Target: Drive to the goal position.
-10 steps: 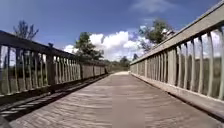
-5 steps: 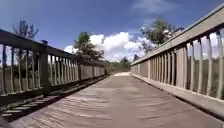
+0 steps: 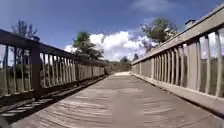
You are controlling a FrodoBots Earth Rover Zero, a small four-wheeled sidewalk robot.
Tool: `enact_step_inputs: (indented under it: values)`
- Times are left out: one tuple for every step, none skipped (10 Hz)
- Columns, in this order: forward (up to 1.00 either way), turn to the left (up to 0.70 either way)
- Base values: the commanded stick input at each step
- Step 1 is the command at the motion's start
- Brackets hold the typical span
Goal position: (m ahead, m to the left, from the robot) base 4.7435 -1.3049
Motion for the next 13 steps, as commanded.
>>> enact_step_inputs:
  values:
    - [0.50, 0.00]
    - [0.50, 0.00]
    - [0.50, 0.00]
    - [0.50, 0.00]
    - [0.50, 0.00]
    - [0.50, 0.00]
    - [0.50, 0.00]
    - [0.50, 0.00]
    - [0.50, 0.00]
    - [0.50, 0.00]
    - [0.50, 0.00]
    - [0.50, -0.04]
    - [0.50, -0.36]
